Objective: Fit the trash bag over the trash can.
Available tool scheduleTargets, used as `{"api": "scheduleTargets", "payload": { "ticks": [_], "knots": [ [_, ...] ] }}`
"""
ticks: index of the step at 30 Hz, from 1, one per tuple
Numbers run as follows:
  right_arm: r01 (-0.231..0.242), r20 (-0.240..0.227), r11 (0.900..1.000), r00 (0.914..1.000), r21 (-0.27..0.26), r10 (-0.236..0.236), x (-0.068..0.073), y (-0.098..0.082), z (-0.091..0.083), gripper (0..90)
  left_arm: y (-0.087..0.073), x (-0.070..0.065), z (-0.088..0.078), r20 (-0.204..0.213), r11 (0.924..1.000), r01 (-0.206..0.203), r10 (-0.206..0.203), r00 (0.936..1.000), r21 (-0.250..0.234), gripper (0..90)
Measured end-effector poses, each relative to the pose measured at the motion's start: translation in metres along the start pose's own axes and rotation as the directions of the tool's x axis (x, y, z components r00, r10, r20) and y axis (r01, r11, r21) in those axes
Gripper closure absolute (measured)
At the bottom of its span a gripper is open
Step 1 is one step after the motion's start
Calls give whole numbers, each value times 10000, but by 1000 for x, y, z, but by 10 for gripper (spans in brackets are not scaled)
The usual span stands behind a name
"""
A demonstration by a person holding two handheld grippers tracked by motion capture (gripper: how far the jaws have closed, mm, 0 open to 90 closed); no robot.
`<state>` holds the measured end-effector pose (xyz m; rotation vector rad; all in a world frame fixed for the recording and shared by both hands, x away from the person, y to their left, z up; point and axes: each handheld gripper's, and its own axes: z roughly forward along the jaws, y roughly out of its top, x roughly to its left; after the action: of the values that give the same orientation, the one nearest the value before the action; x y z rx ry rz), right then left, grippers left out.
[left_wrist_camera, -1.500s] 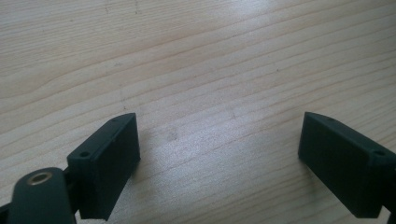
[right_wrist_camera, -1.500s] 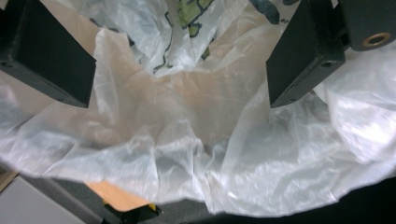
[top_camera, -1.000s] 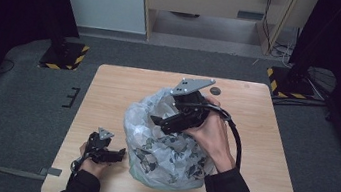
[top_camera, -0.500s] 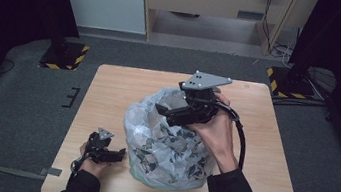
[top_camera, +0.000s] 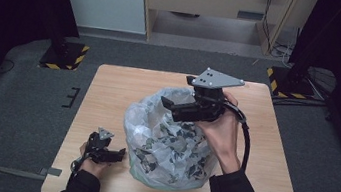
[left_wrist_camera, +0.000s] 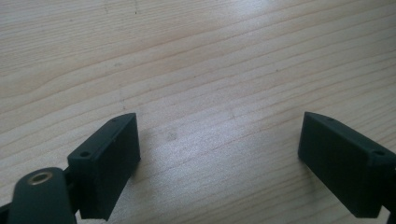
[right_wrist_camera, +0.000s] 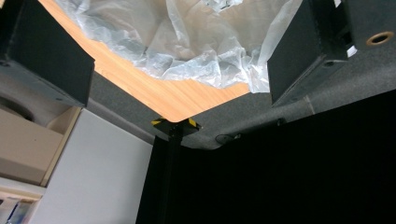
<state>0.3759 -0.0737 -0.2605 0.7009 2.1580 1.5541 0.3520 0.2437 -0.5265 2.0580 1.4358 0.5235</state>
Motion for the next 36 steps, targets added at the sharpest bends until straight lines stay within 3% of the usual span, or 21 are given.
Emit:
{"api": "scheduleTargets", "payload": {
  "ticks": [12, 21, 36],
  "knots": [
    [-214, 810, 9945, 9963, -1023, 298, -10, -3, -26, 71, 0, 0, 0, -16, 10000, -7, 7, 10000, -1, 122],
    [-429, 1054, 9872, 9926, -1538, 596, -15, -11, -47, 70, 0, 0, 0, -22, 10000, -20, 20, 10000, 0, 121],
    [-826, 1903, 9686, 9732, -2344, 1291, -30, -42, -85, 61, 0, -1, 0, -38, 10000, -32, 32, 10000, 2, 121]
  ]
}}
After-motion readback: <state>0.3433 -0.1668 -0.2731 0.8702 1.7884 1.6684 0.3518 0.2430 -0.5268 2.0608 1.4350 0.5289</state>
